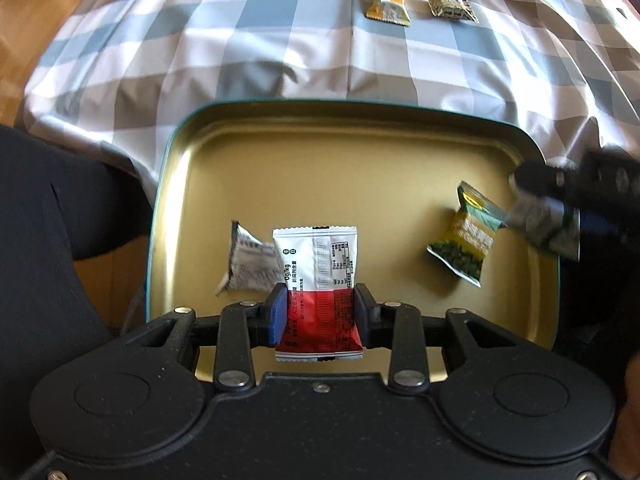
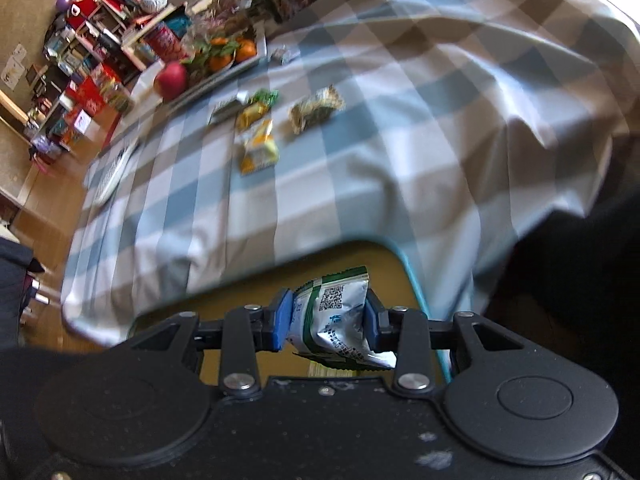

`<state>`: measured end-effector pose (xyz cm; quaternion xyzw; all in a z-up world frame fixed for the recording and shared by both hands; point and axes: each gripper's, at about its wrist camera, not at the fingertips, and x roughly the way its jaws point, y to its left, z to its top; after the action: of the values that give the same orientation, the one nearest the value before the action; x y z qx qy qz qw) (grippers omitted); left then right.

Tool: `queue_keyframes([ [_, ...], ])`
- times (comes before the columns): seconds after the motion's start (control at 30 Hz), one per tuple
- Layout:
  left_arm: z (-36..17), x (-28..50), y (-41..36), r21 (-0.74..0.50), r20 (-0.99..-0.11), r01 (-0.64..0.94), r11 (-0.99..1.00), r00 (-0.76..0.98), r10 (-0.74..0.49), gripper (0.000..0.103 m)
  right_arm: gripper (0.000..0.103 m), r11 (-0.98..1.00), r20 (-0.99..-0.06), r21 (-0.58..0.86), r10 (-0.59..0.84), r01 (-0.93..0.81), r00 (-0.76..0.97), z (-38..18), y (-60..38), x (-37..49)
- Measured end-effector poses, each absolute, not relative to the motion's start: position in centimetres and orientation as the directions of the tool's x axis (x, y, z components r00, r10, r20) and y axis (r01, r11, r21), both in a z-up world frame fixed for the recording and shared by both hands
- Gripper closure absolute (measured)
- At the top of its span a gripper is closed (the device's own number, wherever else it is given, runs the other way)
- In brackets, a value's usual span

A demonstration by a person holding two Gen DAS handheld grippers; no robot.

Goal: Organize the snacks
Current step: 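Carry both held packets back over the gold tray, then open the left gripper to drop the red-and-white packet while the right gripper releases its packet into the tray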

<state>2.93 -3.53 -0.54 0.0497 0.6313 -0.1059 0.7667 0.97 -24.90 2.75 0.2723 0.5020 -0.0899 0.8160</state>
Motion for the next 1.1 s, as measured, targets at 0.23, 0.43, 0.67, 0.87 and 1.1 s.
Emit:
queue_keyframes([
  [0.23,-0.5,2.0,-3.0,-0.062,-0.977,0.224,0.973,0.187,-0.106,0.06,0.065,0.874,-0.912,0.285,0.121,0.394,0.391,3.4,-22.1,-1.9],
  [0.43,-0.2,1.4,-2.2,-0.053,-0.971,0.207,0.977,0.217,-0.098,0.06,0.065,0.883,-0.918,0.255,0.093,0.394,0.385,3.9,-21.6,-3.1],
  [0.67,0.0,1.1,-1.7,-0.054,-0.963,0.201,0.978,0.247,-0.104,0.059,0.064,0.894,-0.922,0.233,0.077,0.384,0.379,4.2,-21.8,-3.6],
  [0.87,0.2,1.0,-1.6,-0.046,-0.961,0.2,0.979,0.259,-0.098,0.056,0.063,0.894,-0.927,0.251,0.112,0.371,0.359,3.7,-21.5,-3.5],
  [1.1,-0.2,1.1,-1.6,-0.04,-0.968,0.187,0.981,0.237,-0.085,0.056,0.063,0.895,-0.929,0.252,0.117,0.369,0.35,3.5,-21.7,-3.6],
])
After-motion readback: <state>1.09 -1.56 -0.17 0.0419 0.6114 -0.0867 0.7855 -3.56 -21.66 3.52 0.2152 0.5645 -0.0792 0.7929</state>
